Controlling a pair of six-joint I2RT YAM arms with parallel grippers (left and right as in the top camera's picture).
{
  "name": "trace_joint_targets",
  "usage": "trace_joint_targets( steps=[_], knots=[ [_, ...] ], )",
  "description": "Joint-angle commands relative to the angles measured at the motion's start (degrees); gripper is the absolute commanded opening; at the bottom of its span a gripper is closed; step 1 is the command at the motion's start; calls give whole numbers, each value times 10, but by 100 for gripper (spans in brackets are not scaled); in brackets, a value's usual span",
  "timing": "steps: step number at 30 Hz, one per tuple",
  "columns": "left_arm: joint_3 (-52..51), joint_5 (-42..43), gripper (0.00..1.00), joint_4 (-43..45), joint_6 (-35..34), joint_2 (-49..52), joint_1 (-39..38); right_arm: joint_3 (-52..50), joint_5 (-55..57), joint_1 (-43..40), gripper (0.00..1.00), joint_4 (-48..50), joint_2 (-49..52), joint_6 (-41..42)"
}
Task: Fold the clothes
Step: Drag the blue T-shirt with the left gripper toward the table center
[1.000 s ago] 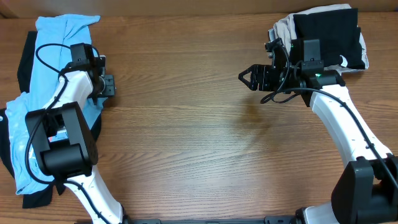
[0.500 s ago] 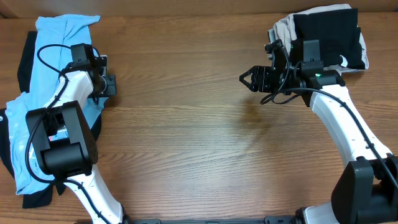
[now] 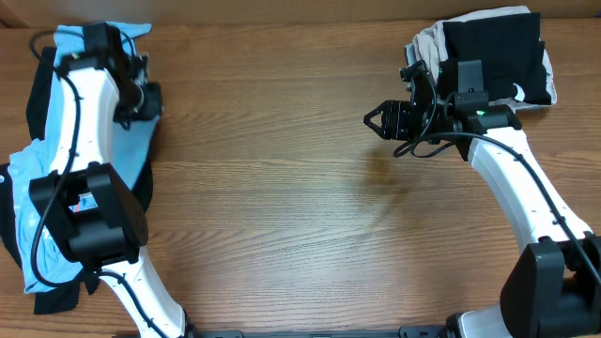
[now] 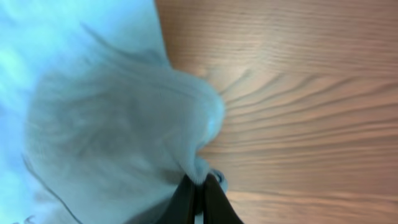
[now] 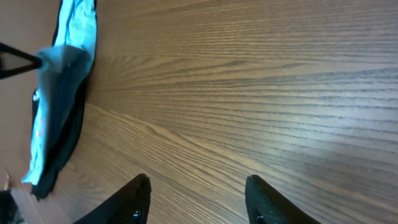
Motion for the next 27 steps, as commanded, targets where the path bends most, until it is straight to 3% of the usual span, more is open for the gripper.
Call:
trace_joint_targets(
  steps=[1,8,14,18,27],
  knots=[
    [97,74,4,-55,-13,-1,-12,34,1,-4,51,-4,-13,15],
    [260,89,4,-189,-12,-1,-66,73,1,-52,49,-57,-47,30],
    [344,100,4,-229,-14,-1,-132,98,1,-102,49,-116,-76,30],
    [349,155,4,-224,-15,-1,-181,98,1,-129,48,-140,-98,24],
    [319,157,4,-180,-15,1,-316,98,1,-229,49,-171,-141,23]
  ],
)
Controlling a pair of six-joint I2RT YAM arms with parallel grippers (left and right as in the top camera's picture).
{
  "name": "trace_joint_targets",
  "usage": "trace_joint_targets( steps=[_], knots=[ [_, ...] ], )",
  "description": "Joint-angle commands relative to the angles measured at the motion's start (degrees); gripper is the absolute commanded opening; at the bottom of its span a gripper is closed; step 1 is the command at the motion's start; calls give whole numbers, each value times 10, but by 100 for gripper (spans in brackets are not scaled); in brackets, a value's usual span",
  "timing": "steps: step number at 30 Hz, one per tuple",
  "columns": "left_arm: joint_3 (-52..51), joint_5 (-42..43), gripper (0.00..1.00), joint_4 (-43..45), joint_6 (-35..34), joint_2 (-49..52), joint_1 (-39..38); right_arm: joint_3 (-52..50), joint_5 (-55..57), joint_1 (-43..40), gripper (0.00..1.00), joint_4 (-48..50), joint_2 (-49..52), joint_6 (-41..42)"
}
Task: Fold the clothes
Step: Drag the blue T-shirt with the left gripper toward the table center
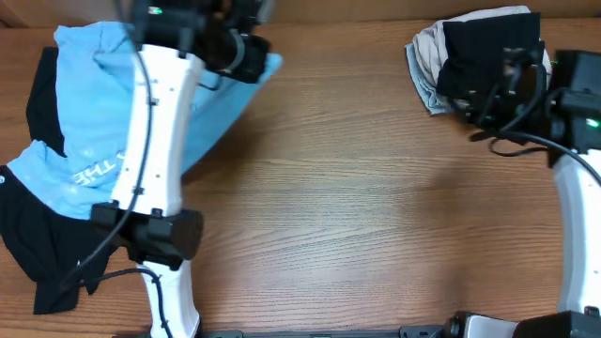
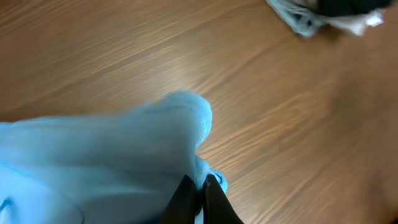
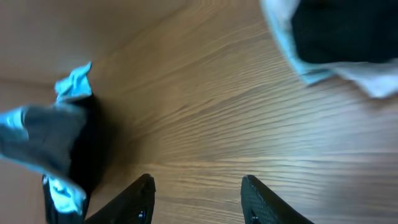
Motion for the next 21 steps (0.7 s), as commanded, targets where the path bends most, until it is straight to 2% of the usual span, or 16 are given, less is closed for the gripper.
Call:
trace_joint_targets(
  steps=[1,12,13,17,21],
  knots=[
    [-17,27,4,27,-7,2,-56,16,-1,-40,49,-9,-26,-5],
    [-42,36,4,173,-60,69,-203,16,-1,-126,50,-44,-29,-34],
    [-42,45,4,189,-66,79,-213,16,-1,-134,54,-43,-29,-39],
    [-42,108,4,262,-89,111,-249,16,-1,-175,55,-42,-29,-44],
    [-42,119,4,318,-102,121,-282,16,-2,-216,55,-45,-29,-44]
  ],
)
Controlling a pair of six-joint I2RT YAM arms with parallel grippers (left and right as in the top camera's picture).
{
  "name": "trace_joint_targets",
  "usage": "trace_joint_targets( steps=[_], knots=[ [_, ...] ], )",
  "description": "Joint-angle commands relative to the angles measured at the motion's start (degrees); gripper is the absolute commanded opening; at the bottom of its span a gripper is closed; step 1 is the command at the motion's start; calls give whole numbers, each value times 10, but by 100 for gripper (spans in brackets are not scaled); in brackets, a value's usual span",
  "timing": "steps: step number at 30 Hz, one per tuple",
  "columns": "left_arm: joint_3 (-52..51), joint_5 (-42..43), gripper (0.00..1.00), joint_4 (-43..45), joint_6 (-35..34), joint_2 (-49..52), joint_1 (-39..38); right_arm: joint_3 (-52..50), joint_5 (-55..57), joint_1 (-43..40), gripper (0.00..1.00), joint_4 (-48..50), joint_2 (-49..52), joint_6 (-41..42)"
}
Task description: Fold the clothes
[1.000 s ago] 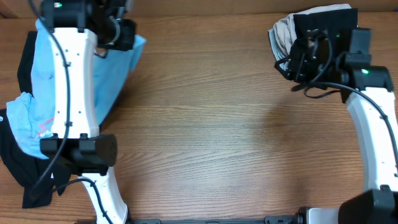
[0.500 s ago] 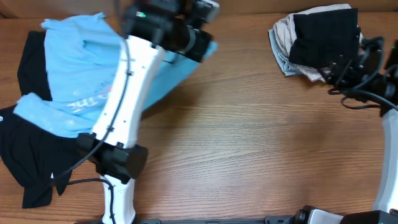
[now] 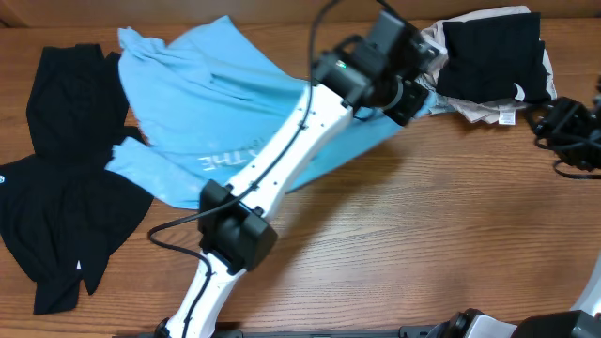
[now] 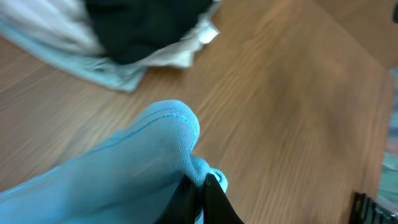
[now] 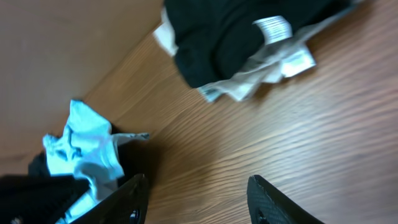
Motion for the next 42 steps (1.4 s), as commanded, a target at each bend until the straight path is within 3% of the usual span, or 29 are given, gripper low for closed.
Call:
trace_joint_targets(
  steps=[1,6,7,8,10,11,19,23,27,35,42],
  knots=[
    [2,43,4,28,-23,0,-30,16,-4,-29,55,-2,-14,-10],
    [37,79,5,35,-23,-2,-59,16,-8,-42,55,-1,-14,-10],
    [52,80,12,27,-23,-2,-62,16,-8,-42,56,-2,-14,-10],
    [70,80,25,17,-23,-4,-62,16,-8,-42,59,-2,-14,-10],
    [109,71,79,-9,-22,-11,-56,16,-8,-42,60,-2,-14,-10],
    [139,65,100,-28,-21,-19,-42,16,-8,-42,60,-3,-14,-10],
    [251,19,100,-140,-21,-83,131,16,-135,-15,61,-7,-14,-59],
    [256,-7,100,-210,-21,-111,256,15,-118,88,66,-8,-14,-72],
    [252,-5,100,-278,-21,-110,360,15,-10,257,69,-2,-7,-49],
    [234,-57,100,-329,-11,-110,437,15,147,554,70,9,84,13],
    [229,-110,100,-338,8,-110,435,14,236,661,70,-29,219,19]
  ],
)
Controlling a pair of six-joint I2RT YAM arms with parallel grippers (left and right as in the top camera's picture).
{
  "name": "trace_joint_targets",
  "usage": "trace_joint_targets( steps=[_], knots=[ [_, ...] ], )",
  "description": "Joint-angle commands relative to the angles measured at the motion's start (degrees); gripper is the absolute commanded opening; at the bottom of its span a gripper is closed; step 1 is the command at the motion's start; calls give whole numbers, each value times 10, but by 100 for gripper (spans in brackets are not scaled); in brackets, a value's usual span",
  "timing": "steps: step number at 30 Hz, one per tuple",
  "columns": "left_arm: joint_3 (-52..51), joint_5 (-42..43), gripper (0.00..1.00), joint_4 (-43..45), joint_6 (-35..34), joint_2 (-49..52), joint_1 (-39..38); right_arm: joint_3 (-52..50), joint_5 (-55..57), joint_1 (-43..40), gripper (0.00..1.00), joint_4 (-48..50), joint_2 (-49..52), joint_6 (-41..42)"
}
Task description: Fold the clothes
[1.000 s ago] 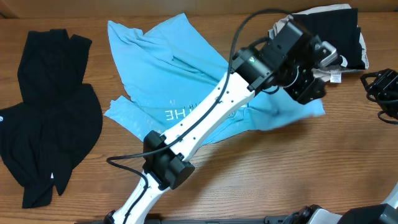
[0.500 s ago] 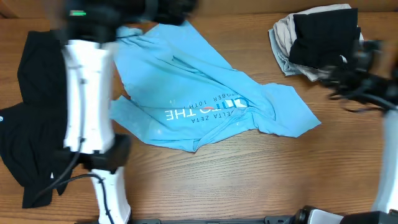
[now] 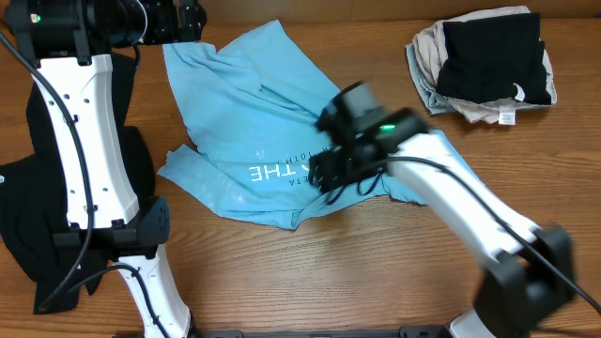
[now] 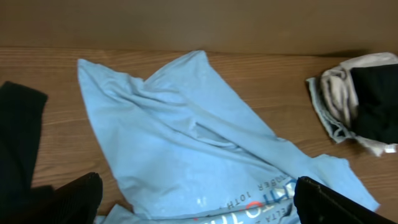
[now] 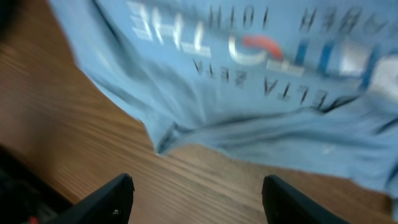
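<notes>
A light blue T-shirt lies spread and wrinkled across the middle of the table, its printed side up. My left gripper hangs open, high over the back left. From there it looks down on the shirt, with nothing between its fingers. My right gripper is open low over the shirt's front edge. Its wrist view is blurred and shows the print and hem of the shirt just beyond the gripper.
A folded pile of beige and black clothes sits at the back right, also in the left wrist view. Loose black garments lie along the left side of the wooden table.
My left gripper has let go of the blue shirt and is now open, high at the back left. The shirt lies on the table. My right gripper went from the far right to the shirt's front edge.
My left gripper was shut on the blue shirt at the left heap. It then held the shirt further right, and later near the folded pile, with the cloth stretched behind it. Now the shirt lies loose mid-table and both grippers are open.
</notes>
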Motion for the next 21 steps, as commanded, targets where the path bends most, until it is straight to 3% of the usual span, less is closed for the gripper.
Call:
trace_joint_targets(
  steps=[1,15,21],
  knots=[
    [-7,-31,100,-1,28,-9,-5,10,59,12,70,-11,50,11],
    [-118,-76,100,35,33,-7,-5,4,106,-42,71,10,153,41],
    [-170,-76,100,70,82,-6,-5,-3,106,-92,71,17,167,58]
  ],
)
